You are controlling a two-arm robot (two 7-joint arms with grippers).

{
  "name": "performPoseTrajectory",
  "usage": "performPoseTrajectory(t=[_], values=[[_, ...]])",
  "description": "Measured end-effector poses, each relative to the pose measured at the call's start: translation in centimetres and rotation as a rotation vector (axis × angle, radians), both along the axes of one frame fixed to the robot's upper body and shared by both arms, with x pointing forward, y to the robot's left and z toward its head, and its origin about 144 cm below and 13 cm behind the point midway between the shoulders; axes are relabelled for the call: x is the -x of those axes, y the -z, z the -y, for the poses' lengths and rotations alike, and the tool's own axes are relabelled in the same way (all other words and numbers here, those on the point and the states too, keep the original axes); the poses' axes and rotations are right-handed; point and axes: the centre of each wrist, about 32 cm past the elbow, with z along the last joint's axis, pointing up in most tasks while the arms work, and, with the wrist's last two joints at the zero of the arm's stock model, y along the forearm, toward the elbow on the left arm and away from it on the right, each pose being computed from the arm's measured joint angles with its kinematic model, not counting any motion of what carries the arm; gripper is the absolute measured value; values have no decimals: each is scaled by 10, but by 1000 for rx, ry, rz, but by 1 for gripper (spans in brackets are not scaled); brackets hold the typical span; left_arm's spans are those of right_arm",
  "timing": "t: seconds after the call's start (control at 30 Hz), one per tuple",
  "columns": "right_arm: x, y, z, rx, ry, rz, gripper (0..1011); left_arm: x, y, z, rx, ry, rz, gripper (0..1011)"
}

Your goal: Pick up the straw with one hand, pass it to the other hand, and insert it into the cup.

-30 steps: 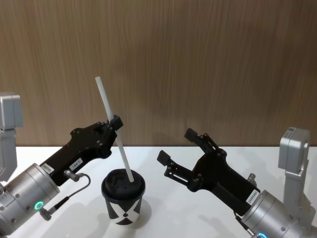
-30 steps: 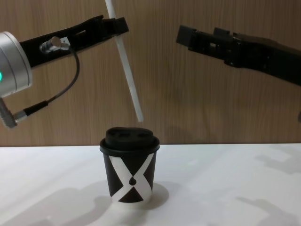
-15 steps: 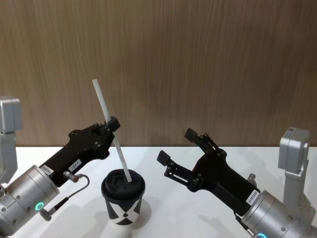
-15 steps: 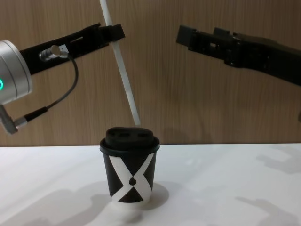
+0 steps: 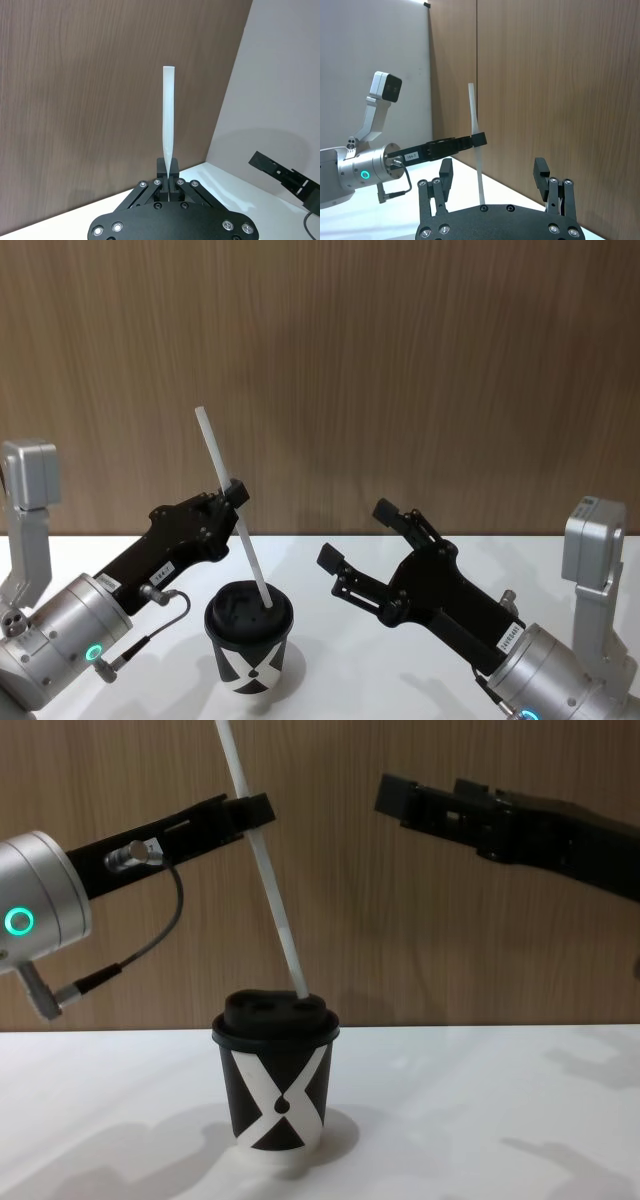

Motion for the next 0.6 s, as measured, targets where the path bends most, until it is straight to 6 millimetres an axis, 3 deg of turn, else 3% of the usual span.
performPoseTrajectory(t=[0.6], values=[[0,0,0,0,0,0,1001,-14,1,3,-34,15,2,8]])
